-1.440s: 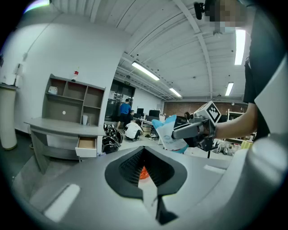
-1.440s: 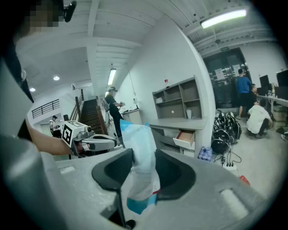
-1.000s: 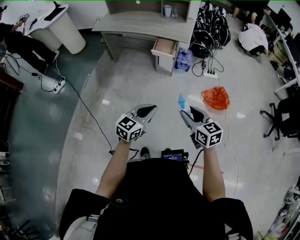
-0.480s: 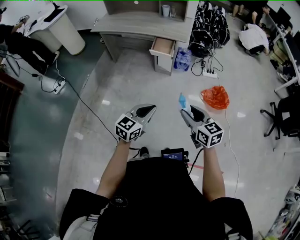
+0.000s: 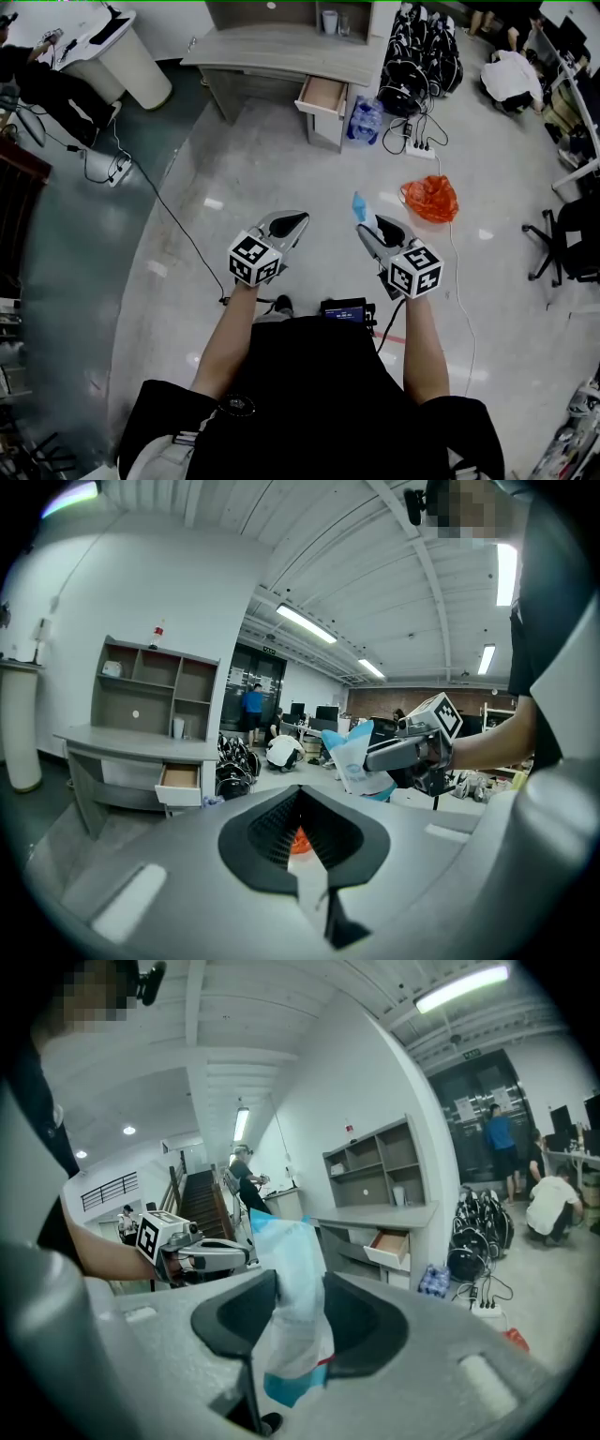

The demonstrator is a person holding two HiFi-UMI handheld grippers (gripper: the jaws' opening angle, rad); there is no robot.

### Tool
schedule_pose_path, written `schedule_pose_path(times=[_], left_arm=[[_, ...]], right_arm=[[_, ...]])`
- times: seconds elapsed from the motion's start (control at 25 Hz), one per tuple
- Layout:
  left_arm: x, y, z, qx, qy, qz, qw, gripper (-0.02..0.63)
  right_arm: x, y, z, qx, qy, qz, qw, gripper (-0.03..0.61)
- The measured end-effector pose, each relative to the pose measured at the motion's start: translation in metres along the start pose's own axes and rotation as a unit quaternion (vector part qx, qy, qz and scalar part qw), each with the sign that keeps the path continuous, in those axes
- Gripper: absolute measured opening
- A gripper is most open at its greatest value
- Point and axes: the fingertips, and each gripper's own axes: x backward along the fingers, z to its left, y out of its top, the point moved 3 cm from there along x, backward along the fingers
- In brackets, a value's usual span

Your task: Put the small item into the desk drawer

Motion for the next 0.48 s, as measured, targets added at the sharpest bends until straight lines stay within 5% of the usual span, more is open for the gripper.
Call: schedule_pose_path(times=[0.48], left_arm=[[-0.014,-0.002,0.002,0.001,0.02,0.011,0.9997,0.002]], right_arm=[[0.0,0.0,-0.028,-0.006,0.013,-0.009,1.0,0.164]])
